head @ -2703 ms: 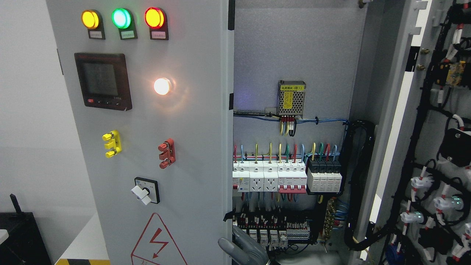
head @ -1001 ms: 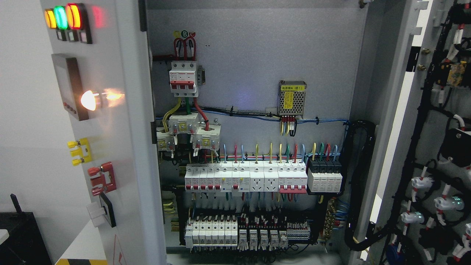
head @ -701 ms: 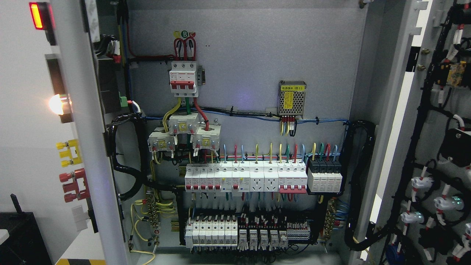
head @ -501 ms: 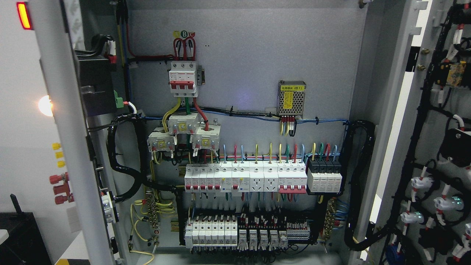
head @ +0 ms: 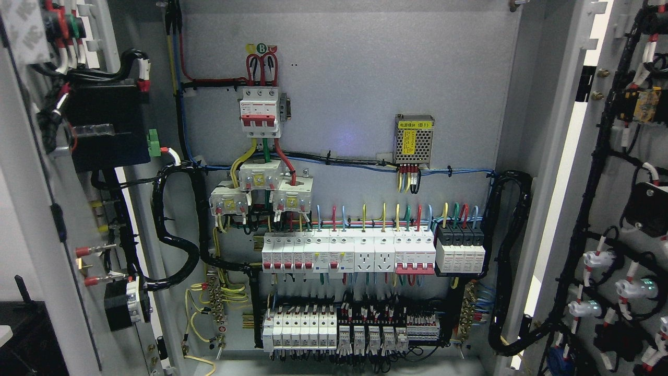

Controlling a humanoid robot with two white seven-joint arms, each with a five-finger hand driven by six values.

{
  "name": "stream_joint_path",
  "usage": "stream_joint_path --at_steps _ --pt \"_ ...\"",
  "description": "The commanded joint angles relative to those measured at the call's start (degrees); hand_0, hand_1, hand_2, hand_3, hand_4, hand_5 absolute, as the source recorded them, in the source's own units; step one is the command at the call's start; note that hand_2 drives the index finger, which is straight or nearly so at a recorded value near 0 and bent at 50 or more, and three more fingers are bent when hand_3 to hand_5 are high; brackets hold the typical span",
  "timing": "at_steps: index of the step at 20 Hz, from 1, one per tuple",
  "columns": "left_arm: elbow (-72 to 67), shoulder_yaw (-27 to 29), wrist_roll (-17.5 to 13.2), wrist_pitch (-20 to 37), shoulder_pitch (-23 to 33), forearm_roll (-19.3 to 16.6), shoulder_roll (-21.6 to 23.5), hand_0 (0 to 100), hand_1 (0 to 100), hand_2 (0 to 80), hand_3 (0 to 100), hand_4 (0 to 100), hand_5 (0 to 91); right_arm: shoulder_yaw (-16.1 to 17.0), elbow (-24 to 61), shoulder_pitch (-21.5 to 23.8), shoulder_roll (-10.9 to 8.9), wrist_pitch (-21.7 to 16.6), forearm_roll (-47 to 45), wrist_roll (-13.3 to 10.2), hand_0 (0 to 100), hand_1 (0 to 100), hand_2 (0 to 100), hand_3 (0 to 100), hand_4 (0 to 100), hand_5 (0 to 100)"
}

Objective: Open door with both hands

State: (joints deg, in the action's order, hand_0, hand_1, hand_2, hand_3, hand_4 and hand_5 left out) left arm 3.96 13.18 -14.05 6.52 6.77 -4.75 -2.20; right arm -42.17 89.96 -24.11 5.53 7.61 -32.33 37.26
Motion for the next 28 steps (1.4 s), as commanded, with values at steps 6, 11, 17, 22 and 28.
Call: stream_joint_path --at_steps 6,11,17,22,28 --pt "0.00 0.00 -0.01 -0.02 0.00 0.00 0.00 12 39 0.0 0 0 0.0 -3.45 -1.89 -1.81 2.73 2.24 0.25 -0.70 12 39 0 0 0 0" --pt "0.00 0.00 -0.01 -0.02 0.00 0.00 0.00 12 39 0.0 0 0 0.0 -4.77 -3.20 -2.95 2.73 2.15 0.25 -0.87 12 39 0 0 0 0" --pt "0.00 0.00 -0.01 -0.02 0.00 0.00 0.00 12 39 0.0 0 0 0.0 -5.03 -5.14 -5.33 2.82 2.15 0.16 -0.87 12 39 0 0 0 0" --pt "-0.61 0.26 -0.01 -0.10 -0.70 0.17 0.00 12 39 0.0 0 0 0.0 -5.03 -6.20 -6.21 2.82 2.15 0.16 -0.78 12 39 0 0 0 0" --pt "4.27 -1.74 -0.80 -0.02 -0.71 -1.49 -0.26 12 39 0.0 0 0 0.0 -4.68 -6.20 -6.56 2.82 2.15 0.16 -0.78 12 39 0 0 0 0"
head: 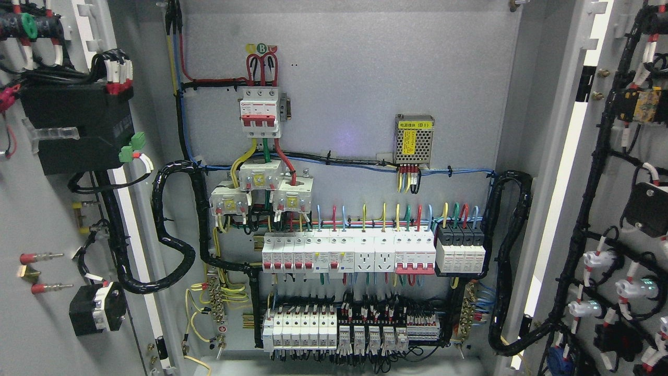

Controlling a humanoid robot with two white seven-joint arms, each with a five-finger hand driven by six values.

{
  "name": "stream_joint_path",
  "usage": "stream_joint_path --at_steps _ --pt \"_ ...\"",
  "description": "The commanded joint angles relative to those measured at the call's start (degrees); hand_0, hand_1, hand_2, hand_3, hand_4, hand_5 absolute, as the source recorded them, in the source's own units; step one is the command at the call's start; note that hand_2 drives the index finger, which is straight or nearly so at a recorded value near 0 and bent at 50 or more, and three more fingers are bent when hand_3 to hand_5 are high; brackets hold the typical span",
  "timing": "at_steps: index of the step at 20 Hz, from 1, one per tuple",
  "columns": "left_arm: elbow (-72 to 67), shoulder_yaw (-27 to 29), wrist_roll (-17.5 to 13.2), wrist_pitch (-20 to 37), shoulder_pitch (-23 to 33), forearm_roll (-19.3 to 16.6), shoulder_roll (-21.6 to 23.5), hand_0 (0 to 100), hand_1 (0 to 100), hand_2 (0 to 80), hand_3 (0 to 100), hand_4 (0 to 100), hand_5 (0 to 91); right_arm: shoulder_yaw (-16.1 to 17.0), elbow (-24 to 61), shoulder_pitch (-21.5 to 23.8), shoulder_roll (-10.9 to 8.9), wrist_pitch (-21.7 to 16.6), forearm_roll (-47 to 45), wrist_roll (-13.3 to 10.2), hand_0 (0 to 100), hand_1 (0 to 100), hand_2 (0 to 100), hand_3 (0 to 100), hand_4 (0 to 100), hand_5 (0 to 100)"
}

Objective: Open door with both hands

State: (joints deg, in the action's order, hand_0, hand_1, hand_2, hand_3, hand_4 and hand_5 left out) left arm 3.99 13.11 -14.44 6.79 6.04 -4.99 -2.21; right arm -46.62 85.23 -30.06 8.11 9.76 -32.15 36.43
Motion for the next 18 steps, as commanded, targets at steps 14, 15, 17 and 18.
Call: stream_joint_path --at_steps 14,15,17,18 --pt "83.32 -24.18 0.55 -0.29 28.04 7.01 9.50 12 39 0.0 0 0 0.0 7.75 -3.05 4.30 -1.60 -1.23 0.07 -0.22 12 39 0 0 0 0" --pt "87.90 -24.27 0.90 -0.03 30.32 7.01 10.20 12 39 0.0 0 0 0.0 9.16 -3.05 5.00 -2.04 -1.49 0.07 -0.83 12 39 0 0 0 0" --pt "94.33 -24.36 0.91 1.81 34.11 6.93 10.56 12 39 0.0 0 0 0.0 10.57 -2.70 6.58 -4.06 -1.58 0.07 -2.84 12 39 0 0 0 0" --pt "96.27 -24.36 0.91 3.30 34.82 6.93 10.56 12 39 0.0 0 0 0.0 11.36 -2.52 7.29 -5.02 -2.02 0.07 -3.72 12 39 0 0 0 0"
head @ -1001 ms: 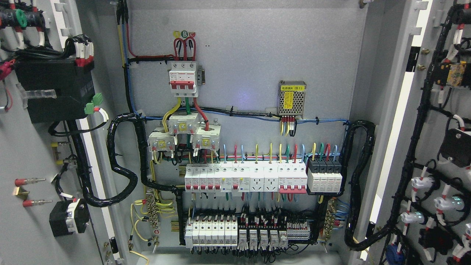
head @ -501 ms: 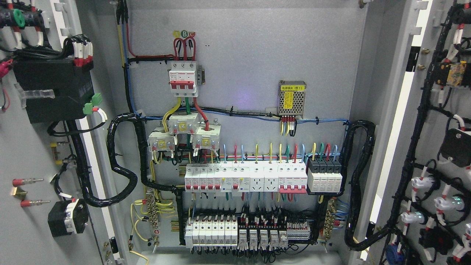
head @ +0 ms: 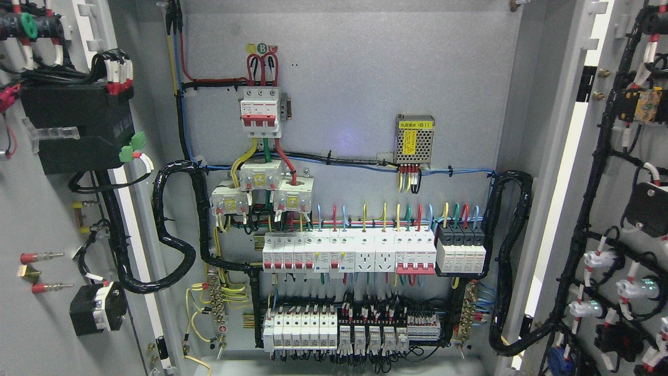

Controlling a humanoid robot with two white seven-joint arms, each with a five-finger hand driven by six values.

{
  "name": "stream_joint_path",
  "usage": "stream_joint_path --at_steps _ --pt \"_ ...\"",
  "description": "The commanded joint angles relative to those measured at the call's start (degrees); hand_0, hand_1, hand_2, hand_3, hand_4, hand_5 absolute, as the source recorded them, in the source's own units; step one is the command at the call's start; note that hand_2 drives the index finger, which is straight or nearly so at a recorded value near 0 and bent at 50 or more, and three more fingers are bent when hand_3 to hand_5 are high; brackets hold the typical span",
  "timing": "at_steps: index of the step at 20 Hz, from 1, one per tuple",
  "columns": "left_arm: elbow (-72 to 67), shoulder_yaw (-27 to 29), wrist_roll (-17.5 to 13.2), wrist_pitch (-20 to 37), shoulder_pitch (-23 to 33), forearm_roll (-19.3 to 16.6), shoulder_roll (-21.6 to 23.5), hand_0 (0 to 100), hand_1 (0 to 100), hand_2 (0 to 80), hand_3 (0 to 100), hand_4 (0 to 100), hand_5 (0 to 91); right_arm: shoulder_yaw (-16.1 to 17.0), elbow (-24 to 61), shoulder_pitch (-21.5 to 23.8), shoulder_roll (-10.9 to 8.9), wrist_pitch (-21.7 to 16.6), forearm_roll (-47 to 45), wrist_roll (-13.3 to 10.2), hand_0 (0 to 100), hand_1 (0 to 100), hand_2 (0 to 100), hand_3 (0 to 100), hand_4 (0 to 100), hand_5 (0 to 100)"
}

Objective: Open door with both hands

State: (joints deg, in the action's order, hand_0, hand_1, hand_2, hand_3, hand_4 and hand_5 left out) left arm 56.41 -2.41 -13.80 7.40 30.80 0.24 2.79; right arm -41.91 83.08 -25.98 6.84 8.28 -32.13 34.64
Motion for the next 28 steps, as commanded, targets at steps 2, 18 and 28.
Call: stream_joint_path --at_steps 2,18,28 --pt "45.80 -8.84 0.26 8.12 11.21 1.70 5.82 12 39 0.0 0 0 0.0 7.71 0.24 4.88 -5.42 -3.87 0.05 -3.17 12 39 0 0 0 0" --pt "49.93 -8.41 3.25 41.54 10.42 2.31 12.15 12 39 0.0 0 0 0.0 15.80 15.17 28.08 -25.29 -34.72 0.05 -4.75 12 39 0 0 0 0" --pt "52.58 -2.35 3.16 46.83 3.32 7.23 11.80 12 39 0.0 0 0 0.0 25.29 25.63 39.07 -28.28 -43.42 0.05 -4.75 12 39 0 0 0 0"
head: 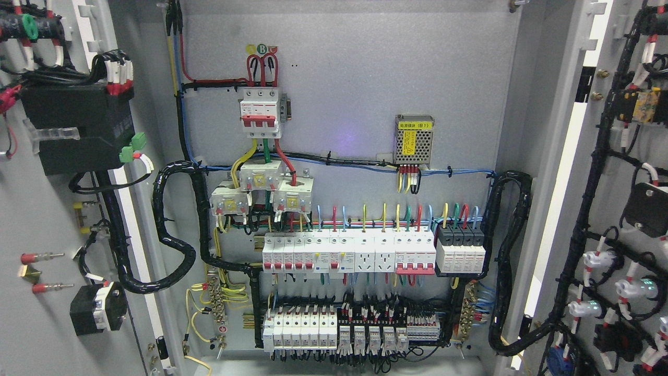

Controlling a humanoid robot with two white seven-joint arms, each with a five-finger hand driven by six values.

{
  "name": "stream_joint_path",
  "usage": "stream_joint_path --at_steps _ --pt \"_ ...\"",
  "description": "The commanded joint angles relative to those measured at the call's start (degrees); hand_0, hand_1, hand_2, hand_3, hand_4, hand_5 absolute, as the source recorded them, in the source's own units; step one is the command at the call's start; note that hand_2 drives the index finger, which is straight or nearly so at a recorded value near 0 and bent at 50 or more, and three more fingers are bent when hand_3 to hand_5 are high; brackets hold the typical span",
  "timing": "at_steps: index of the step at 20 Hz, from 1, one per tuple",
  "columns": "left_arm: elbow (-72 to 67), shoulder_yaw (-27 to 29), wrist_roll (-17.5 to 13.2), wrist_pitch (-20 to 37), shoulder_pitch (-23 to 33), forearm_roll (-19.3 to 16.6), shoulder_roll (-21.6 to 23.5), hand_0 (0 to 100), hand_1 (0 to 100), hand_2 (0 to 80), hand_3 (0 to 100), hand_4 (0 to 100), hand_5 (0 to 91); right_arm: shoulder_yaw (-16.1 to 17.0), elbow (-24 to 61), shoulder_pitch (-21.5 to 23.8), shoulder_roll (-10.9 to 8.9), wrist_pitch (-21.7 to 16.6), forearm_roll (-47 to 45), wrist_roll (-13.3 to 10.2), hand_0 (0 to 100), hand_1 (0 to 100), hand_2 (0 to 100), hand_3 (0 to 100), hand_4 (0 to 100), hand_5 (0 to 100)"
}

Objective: Open door with both hands

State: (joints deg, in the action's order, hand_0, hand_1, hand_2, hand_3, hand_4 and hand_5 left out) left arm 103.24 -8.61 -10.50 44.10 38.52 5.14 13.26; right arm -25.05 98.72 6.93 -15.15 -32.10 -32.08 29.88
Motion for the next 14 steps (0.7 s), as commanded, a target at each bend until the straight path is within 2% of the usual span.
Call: stream_joint_path --at_steps 1,5,10,14 --pt "5.83 4.82 -0.14 10.30 -5.64 2.33 1.24 12 39 0.0 0 0 0.0 9.30 10.44 6.69 -6.73 -4.62 0.00 0.00 12 39 0 0 0 0" --pt "8.37 6.93 -0.14 12.49 -9.07 4.70 1.67 12 39 0.0 0 0 0.0 12.65 10.88 7.22 -7.17 -10.08 0.00 0.09 12 39 0 0 0 0" --pt "10.05 7.63 -0.14 15.83 -13.46 4.80 1.68 12 39 0.0 0 0 0.0 17.13 11.32 7.13 -7.26 -10.70 -0.09 0.09 12 39 0 0 0 0" --pt "11.36 7.90 -0.14 16.28 -16.02 4.80 1.15 12 39 0.0 0 0 0.0 20.21 13.33 6.96 -7.34 -10.61 -0.09 0.09 12 39 0 0 0 0"
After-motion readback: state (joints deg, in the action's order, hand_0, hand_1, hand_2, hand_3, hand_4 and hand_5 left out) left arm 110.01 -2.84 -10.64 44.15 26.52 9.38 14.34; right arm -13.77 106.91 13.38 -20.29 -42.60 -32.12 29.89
